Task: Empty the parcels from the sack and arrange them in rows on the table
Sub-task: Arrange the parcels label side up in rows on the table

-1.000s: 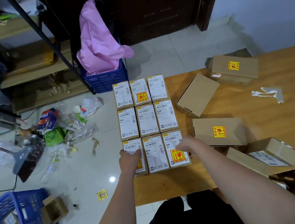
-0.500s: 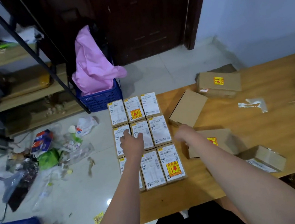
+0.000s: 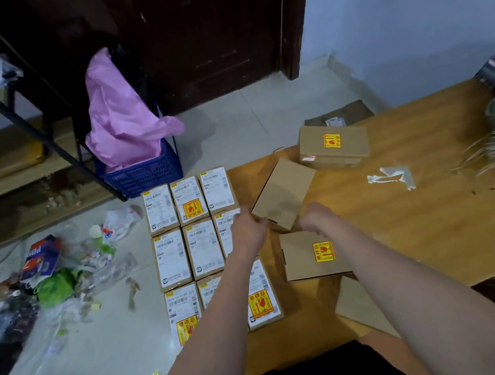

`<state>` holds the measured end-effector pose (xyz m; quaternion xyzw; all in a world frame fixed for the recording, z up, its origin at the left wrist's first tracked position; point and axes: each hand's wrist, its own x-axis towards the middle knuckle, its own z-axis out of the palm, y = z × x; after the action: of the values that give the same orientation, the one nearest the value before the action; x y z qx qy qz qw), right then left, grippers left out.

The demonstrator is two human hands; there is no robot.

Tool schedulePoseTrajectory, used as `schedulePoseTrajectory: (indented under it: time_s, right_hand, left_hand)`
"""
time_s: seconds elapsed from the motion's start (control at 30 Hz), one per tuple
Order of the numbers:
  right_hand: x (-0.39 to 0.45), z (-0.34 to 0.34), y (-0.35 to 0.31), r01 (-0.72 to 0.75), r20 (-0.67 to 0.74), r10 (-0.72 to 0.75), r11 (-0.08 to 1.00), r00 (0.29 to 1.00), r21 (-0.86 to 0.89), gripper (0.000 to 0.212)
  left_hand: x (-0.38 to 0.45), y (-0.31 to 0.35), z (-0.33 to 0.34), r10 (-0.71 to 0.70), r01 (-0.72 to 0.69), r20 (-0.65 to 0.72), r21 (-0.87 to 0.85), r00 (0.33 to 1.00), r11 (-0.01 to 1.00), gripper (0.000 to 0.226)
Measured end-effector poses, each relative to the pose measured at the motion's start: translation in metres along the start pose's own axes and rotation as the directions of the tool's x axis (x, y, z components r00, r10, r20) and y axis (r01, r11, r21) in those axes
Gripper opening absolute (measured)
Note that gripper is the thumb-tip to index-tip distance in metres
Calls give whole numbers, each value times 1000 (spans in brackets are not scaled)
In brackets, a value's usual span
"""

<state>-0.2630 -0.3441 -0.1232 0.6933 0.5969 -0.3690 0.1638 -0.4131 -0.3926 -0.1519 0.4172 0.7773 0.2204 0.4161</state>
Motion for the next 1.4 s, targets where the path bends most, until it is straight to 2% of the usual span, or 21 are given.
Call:
schedulePoseTrajectory:
  time_s: [0.13, 0.3, 0.4, 0.53, 0.67, 0.8, 0.97, 1.1, 1.2, 1.33, 1.4]
  right_hand:
    - [27, -22, 21, -44, 1, 44, 999, 999, 21, 35]
    - [53, -36, 31, -64, 24, 63, 997, 998, 47, 42]
    - [69, -40, 37, -51, 24, 50, 998, 998, 36, 39]
    - [96, -60, 48, -48, -138, 53, 998, 989, 43, 43]
    - [126, -97, 50, -45, -293, 22, 996, 956, -72, 73]
    - [156, -124, 45, 6, -229, -56, 977, 972, -213, 84]
    - [181, -126, 43, 80, -142, -123, 959, 982, -273, 87]
    - [189, -119, 52, 93, -175, -151, 949, 973, -301, 87]
    - [188, -119, 63, 59, -243, -142, 946, 960, -320, 90]
    - [187, -128, 81, -61, -294, -36, 948, 955, -311, 93]
    - [187, -133, 91, -120, -281, 37, 951, 959, -284, 91]
  left_hand:
    - [11, 15, 21, -23, 19, 49, 64, 999, 998, 59]
    - [26, 29, 39, -40, 34, 54, 109, 998, 993, 62]
    - [38, 34, 46, -24, 14, 60, 172, 998, 985, 67]
    - [55, 41, 53, -12, 2, 42, 225, 999, 974, 79]
    - [78, 48, 59, -57, 45, 38, 262, 998, 964, 83]
    - [97, 54, 65, -111, 88, 54, 320, 992, 943, 85]
    - [109, 57, 77, -145, 110, 75, 357, 987, 928, 85]
    - [110, 59, 86, -109, 72, 76, 383, 991, 921, 77]
    - [111, 67, 97, -62, 12, 115, 390, 991, 921, 81]
    - [109, 78, 116, 12, -87, 182, 408, 983, 909, 85]
    - [108, 83, 124, 34, -107, 205, 354, 978, 929, 86]
